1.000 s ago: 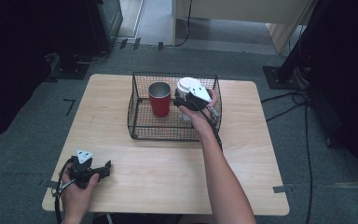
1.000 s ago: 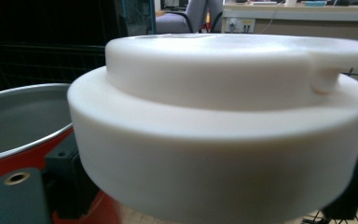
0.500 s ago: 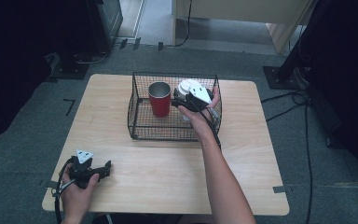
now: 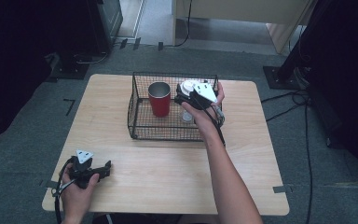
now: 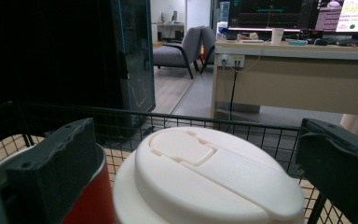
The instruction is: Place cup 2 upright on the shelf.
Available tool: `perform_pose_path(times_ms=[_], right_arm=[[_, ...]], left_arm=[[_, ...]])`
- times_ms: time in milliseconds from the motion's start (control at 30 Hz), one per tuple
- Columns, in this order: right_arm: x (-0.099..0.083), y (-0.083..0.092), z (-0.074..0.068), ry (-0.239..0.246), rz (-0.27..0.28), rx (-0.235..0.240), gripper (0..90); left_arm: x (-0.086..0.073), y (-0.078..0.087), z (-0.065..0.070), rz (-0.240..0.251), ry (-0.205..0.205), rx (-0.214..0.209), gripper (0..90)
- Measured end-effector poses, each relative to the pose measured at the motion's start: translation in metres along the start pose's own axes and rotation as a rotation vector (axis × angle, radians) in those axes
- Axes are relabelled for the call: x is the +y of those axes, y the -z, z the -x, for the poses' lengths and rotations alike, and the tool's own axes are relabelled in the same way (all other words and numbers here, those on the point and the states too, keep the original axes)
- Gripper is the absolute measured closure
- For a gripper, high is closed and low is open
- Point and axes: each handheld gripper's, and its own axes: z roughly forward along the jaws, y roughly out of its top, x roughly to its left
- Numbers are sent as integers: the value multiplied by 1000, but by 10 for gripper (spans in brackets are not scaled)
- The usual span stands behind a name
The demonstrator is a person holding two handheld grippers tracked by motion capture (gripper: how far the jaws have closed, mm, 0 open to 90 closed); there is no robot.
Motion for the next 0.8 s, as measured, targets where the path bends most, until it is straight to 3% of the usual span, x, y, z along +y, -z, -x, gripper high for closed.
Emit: perform_pose_path(times_ms=[333, 533, 800], right_arm=[[19, 35, -5, 18, 22, 81, 0], [20, 54, -3, 42, 25, 88, 0], [6, 75, 12, 50, 8, 80, 0]], left_arm=[[0, 0, 0, 0, 0, 0, 64], [0, 0, 0, 0, 0, 0, 64], [0, 0, 0, 1, 1, 0, 64]])
